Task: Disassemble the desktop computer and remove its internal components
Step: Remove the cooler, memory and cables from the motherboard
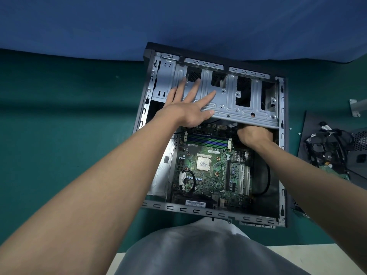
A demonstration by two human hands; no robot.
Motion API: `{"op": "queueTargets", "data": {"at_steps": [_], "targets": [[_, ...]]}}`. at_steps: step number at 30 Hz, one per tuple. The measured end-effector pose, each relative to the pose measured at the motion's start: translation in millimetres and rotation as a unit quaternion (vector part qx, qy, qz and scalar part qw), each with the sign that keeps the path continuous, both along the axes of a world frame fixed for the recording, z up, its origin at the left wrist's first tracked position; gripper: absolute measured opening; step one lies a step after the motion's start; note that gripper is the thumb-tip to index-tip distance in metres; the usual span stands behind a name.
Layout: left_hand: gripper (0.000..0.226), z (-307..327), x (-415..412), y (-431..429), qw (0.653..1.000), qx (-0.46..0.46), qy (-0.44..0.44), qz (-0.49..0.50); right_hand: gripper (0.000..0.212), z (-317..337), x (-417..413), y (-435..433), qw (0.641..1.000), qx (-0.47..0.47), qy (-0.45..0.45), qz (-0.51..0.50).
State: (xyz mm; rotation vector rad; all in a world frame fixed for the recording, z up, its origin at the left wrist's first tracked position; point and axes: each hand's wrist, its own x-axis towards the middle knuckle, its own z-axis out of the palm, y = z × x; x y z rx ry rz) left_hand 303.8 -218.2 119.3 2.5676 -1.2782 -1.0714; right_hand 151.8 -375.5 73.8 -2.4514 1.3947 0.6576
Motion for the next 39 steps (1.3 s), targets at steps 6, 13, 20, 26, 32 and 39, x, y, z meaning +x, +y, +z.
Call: {"op": "queueTargets", "data": {"at_steps": [6, 13, 20, 26, 32, 39], "targets": [[0.056, -3.0, 1.1, -0.2, 1.000, -0.003, -0.004, -0.002, 0.032, 4.1, -1.2, 1.9, 1.000, 0.000, 0.031, 0.003], [0.056, -7.1, 0.9, -1.4, 1.000, -0.008, -0.007, -0.003, 0.033, 5.7, -1.3, 2.6, 0.999, -0.043, 0.015, 0.018], [0.058, -15.0, -17.0, 10.1, 0.986, -0.117, -0.117, 0.017, 0.027, 4.3, 0.1, 2.8, 0.999, -0.036, -0.020, 0.014], [0.034, -37.3, -85.5, 32.9, 0.896, -0.368, -0.245, 0.035, 0.032, 4.8, -0.7, 1.8, 1.000, -0.005, 0.017, 0.017], [0.019, -60.9, -96.2, 11.4, 0.959, -0.243, -0.136, -0.055, 0.031, 8.4, -2.6, 2.7, 0.999, -0.023, 0.010, 0.027], [0.015, -84.9, -78.8, -44.1, 0.985, -0.162, -0.050, 0.033, 0.032, 5.3, -3.6, 1.7, 0.999, -0.016, 0.009, 0.044]]}}
